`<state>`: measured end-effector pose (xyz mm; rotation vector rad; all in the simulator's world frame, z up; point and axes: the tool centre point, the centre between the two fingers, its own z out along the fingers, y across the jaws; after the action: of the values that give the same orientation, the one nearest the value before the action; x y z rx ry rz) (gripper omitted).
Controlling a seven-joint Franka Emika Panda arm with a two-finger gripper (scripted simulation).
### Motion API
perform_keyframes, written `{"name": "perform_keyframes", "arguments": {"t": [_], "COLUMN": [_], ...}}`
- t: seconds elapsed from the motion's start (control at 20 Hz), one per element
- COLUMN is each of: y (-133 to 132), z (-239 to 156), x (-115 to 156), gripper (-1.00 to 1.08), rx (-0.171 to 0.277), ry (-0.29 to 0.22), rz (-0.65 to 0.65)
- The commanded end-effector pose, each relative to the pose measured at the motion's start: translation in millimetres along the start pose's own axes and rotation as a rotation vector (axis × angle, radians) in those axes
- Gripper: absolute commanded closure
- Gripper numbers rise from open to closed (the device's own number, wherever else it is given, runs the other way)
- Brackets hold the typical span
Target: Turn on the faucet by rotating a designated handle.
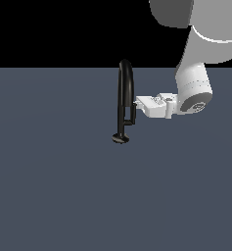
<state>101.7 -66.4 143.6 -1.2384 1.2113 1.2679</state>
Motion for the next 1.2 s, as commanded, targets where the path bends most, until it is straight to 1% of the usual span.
{"name": "perform_keyframes", "arguments": {"t": [0.0, 0.2, 1.15], "y": [-0.6, -0.4, 35.8], "z": [0.5, 0.5, 1.0], "x": [1.9, 2.1, -10.2], "gripper": [1.08, 1.08, 1.08], "rx": [0.006, 0.005, 0.006], "ry": [-0.006, -0.005, -0.006], "rz": [0.005, 0.005, 0.004]}}
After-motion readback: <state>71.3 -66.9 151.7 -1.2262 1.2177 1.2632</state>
